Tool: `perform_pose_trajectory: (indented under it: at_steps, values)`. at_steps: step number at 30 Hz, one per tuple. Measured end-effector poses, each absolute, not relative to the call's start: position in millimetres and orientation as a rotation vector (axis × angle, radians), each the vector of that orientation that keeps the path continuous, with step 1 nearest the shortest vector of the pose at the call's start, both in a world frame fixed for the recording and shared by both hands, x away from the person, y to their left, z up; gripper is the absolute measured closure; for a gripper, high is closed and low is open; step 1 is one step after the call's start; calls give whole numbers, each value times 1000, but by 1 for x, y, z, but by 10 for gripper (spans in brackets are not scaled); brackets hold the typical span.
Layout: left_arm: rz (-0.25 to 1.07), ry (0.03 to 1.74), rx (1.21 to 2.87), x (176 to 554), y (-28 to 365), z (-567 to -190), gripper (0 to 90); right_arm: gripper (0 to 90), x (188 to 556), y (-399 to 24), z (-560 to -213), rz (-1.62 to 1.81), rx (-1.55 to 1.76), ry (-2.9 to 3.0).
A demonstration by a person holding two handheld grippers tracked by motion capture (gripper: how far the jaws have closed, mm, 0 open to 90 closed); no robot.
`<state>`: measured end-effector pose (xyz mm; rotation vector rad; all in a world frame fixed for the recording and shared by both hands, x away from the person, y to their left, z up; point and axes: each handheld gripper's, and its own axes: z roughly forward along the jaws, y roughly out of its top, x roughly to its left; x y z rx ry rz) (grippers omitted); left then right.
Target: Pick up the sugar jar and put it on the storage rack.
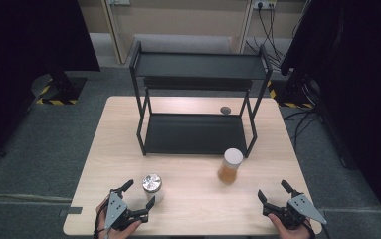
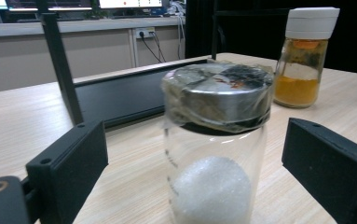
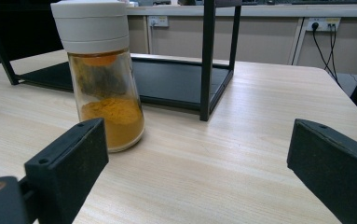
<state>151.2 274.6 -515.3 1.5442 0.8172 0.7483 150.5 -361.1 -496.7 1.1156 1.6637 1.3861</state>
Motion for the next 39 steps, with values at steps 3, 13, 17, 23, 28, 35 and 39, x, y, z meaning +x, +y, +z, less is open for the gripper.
perform_pose_trajectory:
  at_steps: [3, 13, 17, 23, 28, 35, 39]
  values:
    - [742, 812, 1540, 155, 273, -514, 69, 55, 151, -362, -497, 1392, 1118, 1665]
    - [744, 797, 1533, 166, 266, -505, 125, 52, 151, -362, -496, 1388, 1117, 1668]
    - [741, 801, 1540, 170, 263, -504, 150, 52, 151, -362, -496, 1386, 1114, 1671]
    - [725, 804, 1547, 176, 259, -504, 219, 51, 151, -362, -496, 1390, 1116, 1669]
    - [712, 801, 1549, 178, 256, -504, 293, 50, 152, -362, -496, 1390, 1117, 1670]
    - [714, 801, 1535, 176, 255, -507, 340, 49, 151, -362, -496, 1392, 1118, 1669]
    - [718, 802, 1527, 175, 254, -508, 343, 47, 152, -363, -496, 1395, 1120, 1669]
